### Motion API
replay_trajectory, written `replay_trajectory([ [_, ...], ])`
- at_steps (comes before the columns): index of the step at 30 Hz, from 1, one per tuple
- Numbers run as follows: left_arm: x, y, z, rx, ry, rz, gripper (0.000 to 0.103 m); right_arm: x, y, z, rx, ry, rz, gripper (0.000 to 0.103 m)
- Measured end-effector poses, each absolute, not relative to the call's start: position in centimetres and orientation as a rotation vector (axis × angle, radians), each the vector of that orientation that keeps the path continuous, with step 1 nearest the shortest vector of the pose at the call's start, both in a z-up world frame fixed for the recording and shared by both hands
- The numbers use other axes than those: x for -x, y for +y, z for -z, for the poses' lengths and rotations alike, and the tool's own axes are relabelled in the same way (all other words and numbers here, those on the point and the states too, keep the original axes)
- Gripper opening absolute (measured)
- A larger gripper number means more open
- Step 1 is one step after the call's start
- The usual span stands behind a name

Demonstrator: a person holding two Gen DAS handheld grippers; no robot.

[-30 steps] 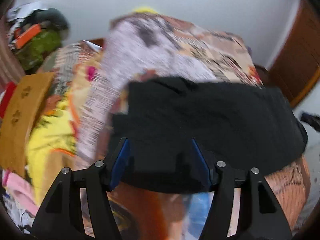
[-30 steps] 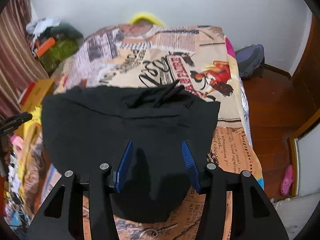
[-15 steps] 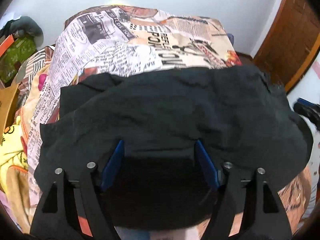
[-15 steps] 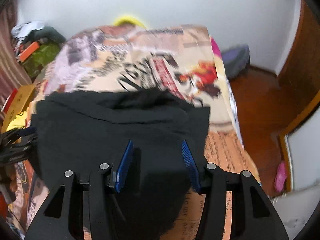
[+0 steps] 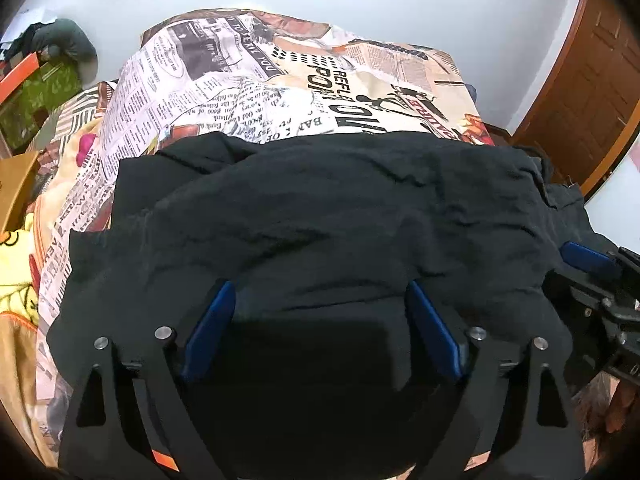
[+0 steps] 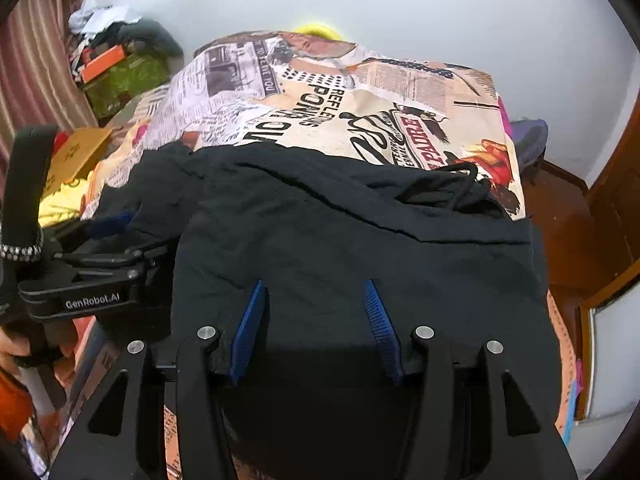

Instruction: Fold large clothes

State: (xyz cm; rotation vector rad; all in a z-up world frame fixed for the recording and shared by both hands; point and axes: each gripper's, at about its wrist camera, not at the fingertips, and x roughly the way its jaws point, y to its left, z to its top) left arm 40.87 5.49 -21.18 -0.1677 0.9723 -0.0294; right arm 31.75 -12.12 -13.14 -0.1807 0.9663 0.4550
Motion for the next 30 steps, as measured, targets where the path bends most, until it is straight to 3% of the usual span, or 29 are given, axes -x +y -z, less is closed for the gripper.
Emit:
replay_trajectory([
  [8,-37.8,7.3,20.1,0.209,0.998,0.002,0.087,-31.0,-12.9,11.0,0.123,1.005,-0.438,0.049],
  [20,-30.6,18.3,18.0,0.437,0.859,-0.21,0.087,-29.1,-11.2,9.1,0.142,0.924,-0.436,0.049],
  [30,-29.8,22.7,24.7,0.786,0.947,-0.18,0.086,-29.2,-10.7,12.4,0.167,0.968,-0.411,0.051],
])
